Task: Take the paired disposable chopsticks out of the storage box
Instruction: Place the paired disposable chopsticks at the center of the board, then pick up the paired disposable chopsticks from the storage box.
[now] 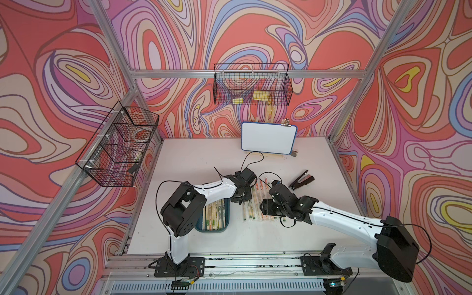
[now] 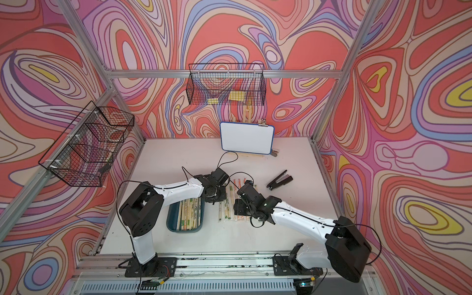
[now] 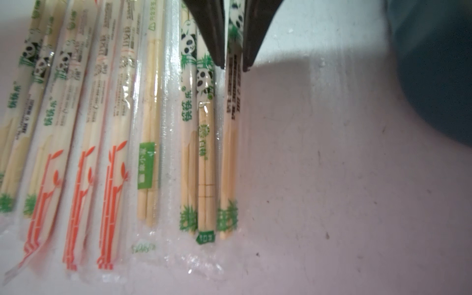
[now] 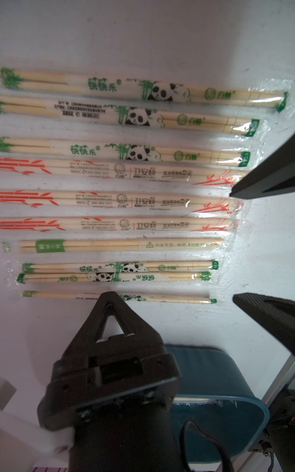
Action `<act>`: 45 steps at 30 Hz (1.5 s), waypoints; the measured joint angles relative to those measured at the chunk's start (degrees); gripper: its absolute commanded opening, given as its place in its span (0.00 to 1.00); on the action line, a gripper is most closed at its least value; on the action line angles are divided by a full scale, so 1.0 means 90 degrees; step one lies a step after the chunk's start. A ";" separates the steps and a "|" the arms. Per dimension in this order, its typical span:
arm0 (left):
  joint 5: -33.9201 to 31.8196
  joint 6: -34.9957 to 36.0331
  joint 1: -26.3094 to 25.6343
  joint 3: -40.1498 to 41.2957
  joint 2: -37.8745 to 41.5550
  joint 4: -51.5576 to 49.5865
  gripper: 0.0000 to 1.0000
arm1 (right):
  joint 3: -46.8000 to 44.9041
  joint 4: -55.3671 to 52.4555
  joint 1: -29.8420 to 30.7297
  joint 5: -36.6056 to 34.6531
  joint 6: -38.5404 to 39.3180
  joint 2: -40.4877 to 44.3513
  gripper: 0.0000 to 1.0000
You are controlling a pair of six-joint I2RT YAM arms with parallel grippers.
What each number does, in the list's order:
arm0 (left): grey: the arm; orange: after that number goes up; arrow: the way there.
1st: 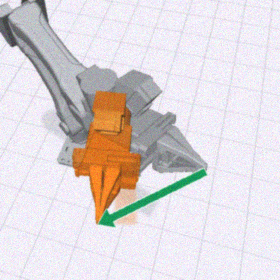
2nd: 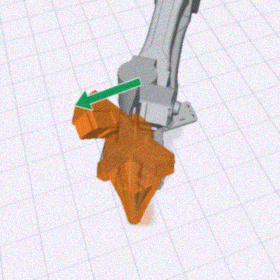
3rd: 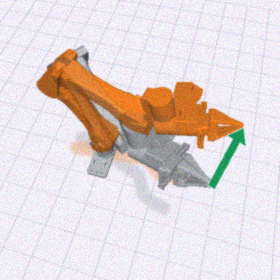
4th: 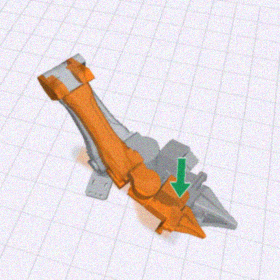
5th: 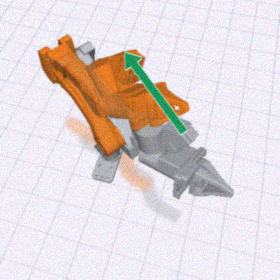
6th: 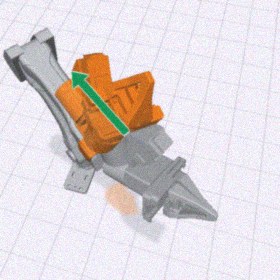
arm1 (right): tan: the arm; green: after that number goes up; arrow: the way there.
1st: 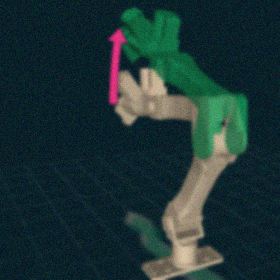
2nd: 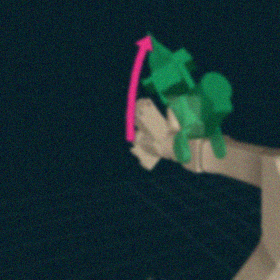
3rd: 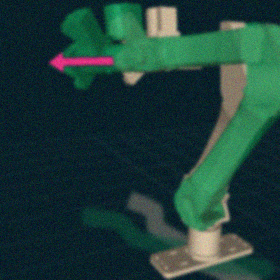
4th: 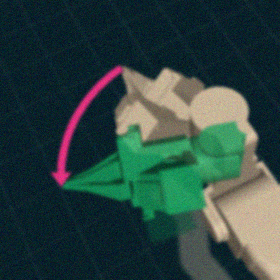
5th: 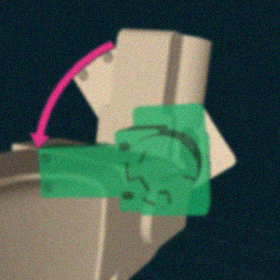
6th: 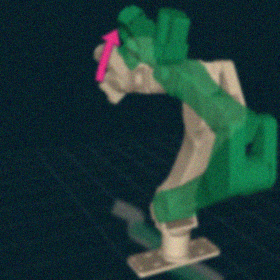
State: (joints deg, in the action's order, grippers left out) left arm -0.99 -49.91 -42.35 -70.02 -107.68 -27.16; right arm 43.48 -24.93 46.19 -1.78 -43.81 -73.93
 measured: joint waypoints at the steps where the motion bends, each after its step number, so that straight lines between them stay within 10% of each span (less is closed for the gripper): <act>1: 0.0027 0.0022 0.0000 -0.0032 0.0000 -0.0002 0.38 | 0.0000 0.0000 0.0000 0.0000 0.0000 0.0000 0.64; 29: -0.1523 0.0903 0.0294 0.0937 0.2895 -0.0964 0.49 | 0.0304 -0.0032 -0.0002 0.0121 -0.0015 -0.0304 0.64; 45: -0.1455 0.0896 0.0967 0.2227 0.3101 -0.1018 0.32 | 0.0566 0.0129 -0.0002 0.0350 0.0046 -0.0811 0.64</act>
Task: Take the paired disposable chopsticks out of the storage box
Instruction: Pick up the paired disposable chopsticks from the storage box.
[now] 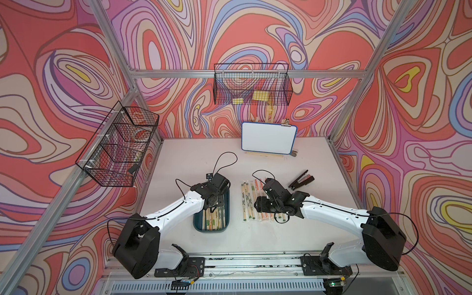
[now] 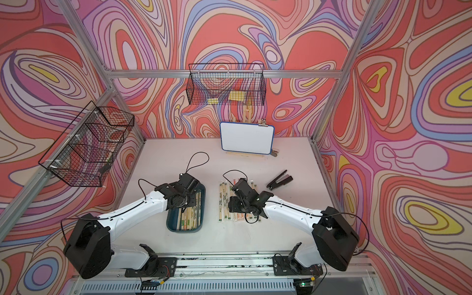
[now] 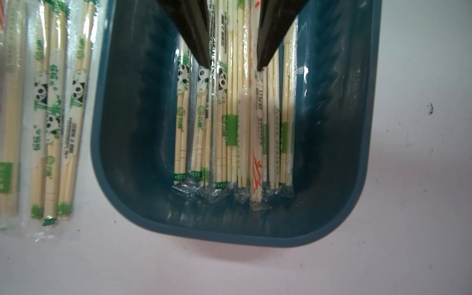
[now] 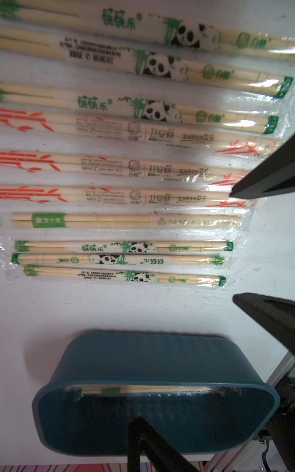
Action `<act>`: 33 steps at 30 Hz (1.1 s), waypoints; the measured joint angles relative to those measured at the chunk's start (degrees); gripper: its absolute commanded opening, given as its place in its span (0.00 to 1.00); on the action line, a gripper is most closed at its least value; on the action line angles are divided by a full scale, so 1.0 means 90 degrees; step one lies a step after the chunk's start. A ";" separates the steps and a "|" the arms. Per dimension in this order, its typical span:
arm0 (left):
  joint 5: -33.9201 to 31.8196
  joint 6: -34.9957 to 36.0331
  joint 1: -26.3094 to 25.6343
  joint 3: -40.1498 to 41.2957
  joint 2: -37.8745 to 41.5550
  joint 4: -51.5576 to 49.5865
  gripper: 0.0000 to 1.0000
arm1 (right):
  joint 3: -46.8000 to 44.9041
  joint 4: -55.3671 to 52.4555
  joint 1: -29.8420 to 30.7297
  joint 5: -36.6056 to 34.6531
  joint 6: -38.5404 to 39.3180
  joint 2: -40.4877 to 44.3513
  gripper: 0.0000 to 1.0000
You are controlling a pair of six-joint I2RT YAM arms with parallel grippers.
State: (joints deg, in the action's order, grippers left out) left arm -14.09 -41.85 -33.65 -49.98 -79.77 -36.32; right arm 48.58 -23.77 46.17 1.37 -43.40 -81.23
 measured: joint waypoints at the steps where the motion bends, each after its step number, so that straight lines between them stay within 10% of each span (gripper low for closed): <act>1: 0.0019 -0.0002 0.0000 0.0015 -0.0073 0.0036 0.30 | 0.0000 0.0015 0.0000 0.0000 -0.0002 0.0000 0.64; 33: 0.0240 -0.0066 0.0000 0.0306 -0.1027 0.0804 0.16 | -0.0005 0.0027 0.0000 0.0005 -0.0017 0.0002 0.64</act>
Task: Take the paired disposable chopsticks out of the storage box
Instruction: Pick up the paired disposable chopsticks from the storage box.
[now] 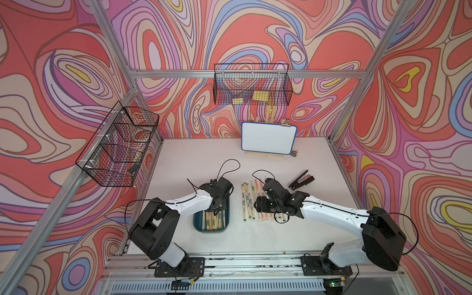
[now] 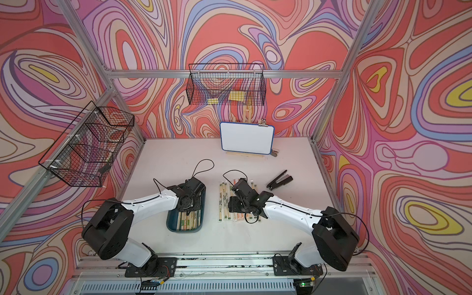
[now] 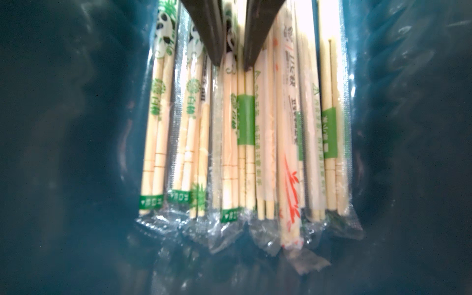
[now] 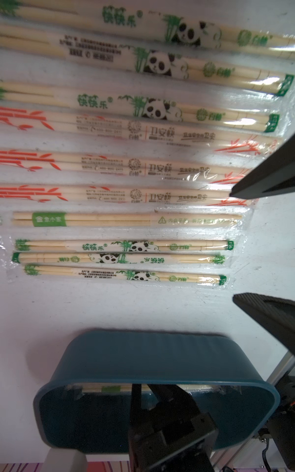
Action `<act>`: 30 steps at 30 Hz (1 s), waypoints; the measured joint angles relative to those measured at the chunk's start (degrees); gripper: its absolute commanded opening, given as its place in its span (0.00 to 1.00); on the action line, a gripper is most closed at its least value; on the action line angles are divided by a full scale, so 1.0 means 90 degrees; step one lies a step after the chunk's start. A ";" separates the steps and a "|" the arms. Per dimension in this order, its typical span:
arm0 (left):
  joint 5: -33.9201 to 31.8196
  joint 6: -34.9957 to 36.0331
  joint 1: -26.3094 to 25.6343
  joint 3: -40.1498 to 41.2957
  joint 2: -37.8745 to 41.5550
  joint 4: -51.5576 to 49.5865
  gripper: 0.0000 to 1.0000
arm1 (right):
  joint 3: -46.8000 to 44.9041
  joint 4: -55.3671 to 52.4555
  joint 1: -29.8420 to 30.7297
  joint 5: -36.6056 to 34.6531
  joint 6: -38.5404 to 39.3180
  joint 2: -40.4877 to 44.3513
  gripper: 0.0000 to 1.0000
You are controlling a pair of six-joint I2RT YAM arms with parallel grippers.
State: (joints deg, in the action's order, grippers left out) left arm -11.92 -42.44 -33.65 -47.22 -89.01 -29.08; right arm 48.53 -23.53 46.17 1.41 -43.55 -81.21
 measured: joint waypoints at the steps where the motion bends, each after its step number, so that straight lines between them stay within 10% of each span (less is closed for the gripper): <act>1: 0.0000 0.0000 0.0000 0.0000 -0.0002 0.0010 0.16 | 0.0000 0.0000 0.0000 0.0000 0.0000 0.0000 0.64; 30: -0.0160 0.0202 0.0083 -0.0665 0.1124 -0.0906 0.06 | 0.0000 0.0000 0.0000 -0.0002 0.0005 0.0000 0.64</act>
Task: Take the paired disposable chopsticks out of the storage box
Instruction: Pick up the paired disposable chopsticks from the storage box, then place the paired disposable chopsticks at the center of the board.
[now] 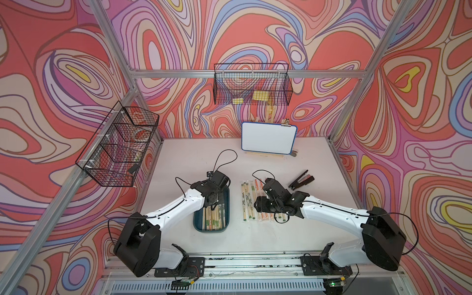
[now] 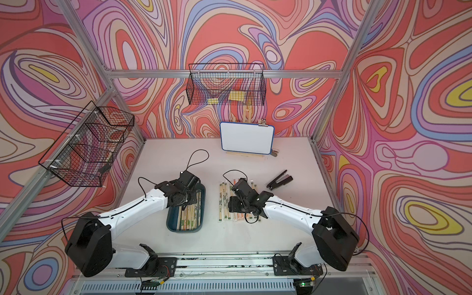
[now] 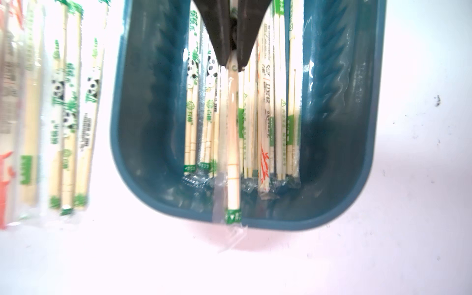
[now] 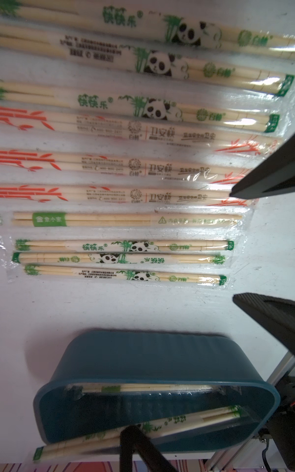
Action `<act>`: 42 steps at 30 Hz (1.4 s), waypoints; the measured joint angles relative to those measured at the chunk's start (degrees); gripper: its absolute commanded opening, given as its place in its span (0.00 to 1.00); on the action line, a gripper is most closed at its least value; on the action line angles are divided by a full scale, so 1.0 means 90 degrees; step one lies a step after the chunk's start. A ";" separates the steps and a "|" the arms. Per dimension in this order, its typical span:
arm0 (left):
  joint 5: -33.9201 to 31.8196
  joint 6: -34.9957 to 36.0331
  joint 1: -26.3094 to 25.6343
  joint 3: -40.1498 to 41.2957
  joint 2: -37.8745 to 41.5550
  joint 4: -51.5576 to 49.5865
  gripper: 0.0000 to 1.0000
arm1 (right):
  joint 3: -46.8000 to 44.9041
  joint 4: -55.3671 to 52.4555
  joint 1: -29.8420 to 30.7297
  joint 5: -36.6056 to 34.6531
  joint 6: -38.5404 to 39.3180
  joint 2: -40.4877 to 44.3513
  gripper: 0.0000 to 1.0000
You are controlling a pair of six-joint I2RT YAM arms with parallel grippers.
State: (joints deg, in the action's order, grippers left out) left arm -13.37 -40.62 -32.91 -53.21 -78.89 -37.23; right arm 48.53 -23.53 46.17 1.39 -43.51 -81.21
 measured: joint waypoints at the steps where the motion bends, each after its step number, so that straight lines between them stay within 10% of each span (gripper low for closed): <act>1: 0.0000 0.0029 0.0000 -0.0085 0.0034 -0.0044 0.06 | 0.0000 0.0000 0.0000 0.0000 0.0005 0.0000 0.64; 42: 0.0593 -0.0372 -0.1105 -0.1734 -0.2254 0.0435 0.01 | -0.0573 0.0078 -0.0012 -0.0146 -0.0053 0.0369 0.64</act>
State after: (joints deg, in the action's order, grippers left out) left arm -8.03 -43.97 -42.85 -68.82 -99.18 -33.32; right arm 43.38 -22.83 46.06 0.08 -43.99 -77.89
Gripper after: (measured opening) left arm 0.090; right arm 0.643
